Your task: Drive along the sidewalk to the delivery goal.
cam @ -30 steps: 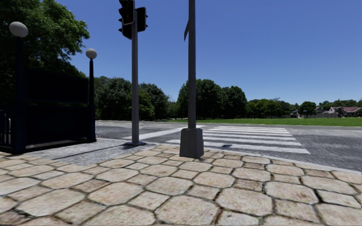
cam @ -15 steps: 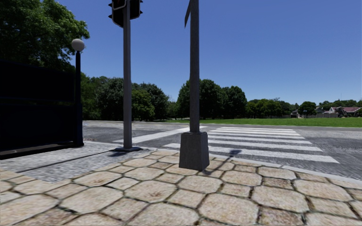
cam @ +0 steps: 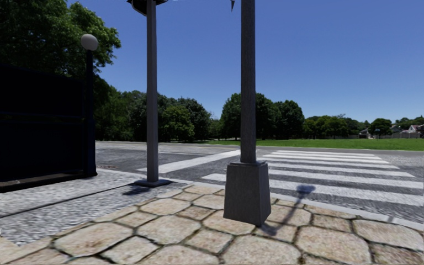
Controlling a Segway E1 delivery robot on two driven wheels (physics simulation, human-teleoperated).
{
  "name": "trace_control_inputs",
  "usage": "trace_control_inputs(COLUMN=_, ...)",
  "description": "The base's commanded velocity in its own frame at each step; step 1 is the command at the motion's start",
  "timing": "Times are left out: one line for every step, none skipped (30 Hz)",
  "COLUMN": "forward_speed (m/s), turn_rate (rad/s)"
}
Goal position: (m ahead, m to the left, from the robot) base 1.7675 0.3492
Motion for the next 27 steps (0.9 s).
trace_control_inputs(forward_speed=1.3, turn_rate=0.55)
trace_control_inputs(forward_speed=1.3, turn_rate=0.55)
trace_control_inputs(forward_speed=1.3, turn_rate=0.55)
trace_control_inputs(forward_speed=1.3, turn_rate=0.55)
trace_control_inputs(forward_speed=1.3, turn_rate=0.55)
trace_control_inputs(forward_speed=1.3, turn_rate=0.55)
trace_control_inputs(forward_speed=1.3, turn_rate=0.55)
trace_control_inputs(forward_speed=1.3, turn_rate=0.55)
trace_control_inputs(forward_speed=1.3, turn_rate=0.55)
trace_control_inputs(forward_speed=1.3, turn_rate=0.55)
trace_control_inputs(forward_speed=1.3, turn_rate=0.55)
trace_control_inputs(forward_speed=1.3, turn_rate=0.55)
trace_control_inputs(forward_speed=1.3, turn_rate=0.55)
trace_control_inputs(forward_speed=1.29, turn_rate=0.55)
trace_control_inputs(forward_speed=1.29, turn_rate=0.55)
trace_control_inputs(forward_speed=1.29, turn_rate=0.55)
trace_control_inputs(forward_speed=1.29, turn_rate=0.51)
trace_control_inputs(forward_speed=1.28, turn_rate=0.0)
trace_control_inputs(forward_speed=1.28, turn_rate=0.0)
trace_control_inputs(forward_speed=1.23, turn_rate=0.0)
trace_control_inputs(forward_speed=1.17, turn_rate=0.0)
trace_control_inputs(forward_speed=1.13, turn_rate=0.0)
trace_control_inputs(forward_speed=1.08, turn_rate=0.23)
trace_control_inputs(forward_speed=1.08, turn_rate=0.23)
trace_control_inputs(forward_speed=1.08, turn_rate=0.36)
trace_control_inputs(forward_speed=1.08, turn_rate=0.43)
trace_control_inputs(forward_speed=1.08, turn_rate=0.43)
